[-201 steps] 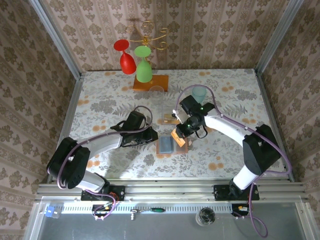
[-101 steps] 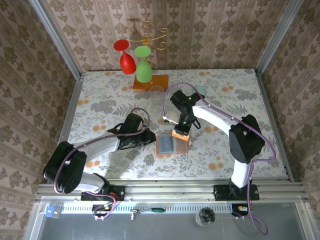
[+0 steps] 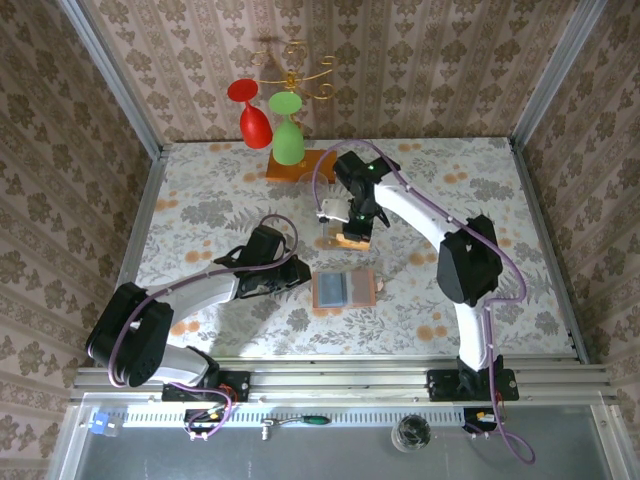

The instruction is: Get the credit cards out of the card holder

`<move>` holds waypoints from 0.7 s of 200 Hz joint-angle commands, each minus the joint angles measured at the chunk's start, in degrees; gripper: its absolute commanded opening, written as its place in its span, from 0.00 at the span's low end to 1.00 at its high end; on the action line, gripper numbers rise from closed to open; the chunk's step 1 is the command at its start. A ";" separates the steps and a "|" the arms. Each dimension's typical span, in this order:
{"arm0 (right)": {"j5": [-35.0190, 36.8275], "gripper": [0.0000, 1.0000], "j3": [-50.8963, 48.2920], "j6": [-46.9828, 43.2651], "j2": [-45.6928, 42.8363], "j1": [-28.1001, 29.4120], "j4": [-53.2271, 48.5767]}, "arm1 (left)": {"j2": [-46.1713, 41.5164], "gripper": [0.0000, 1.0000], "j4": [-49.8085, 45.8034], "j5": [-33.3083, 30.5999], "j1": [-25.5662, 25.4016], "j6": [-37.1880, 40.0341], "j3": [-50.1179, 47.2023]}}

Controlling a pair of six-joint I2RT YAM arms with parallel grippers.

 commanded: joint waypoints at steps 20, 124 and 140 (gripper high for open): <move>-0.53 0.00 11.38 -3.44 6.34 -0.48 -8.56 | -1.44 0.16 1.46 -0.61 -0.13 -0.88 -0.65; -0.54 0.00 28.54 -4.51 17.38 -1.61 -14.17 | -1.46 0.17 2.89 -0.54 -0.52 -1.24 -1.83; 0.20 0.00 29.90 -4.98 18.53 -1.65 -14.53 | -1.39 0.17 3.39 -0.55 -0.61 -1.36 -2.09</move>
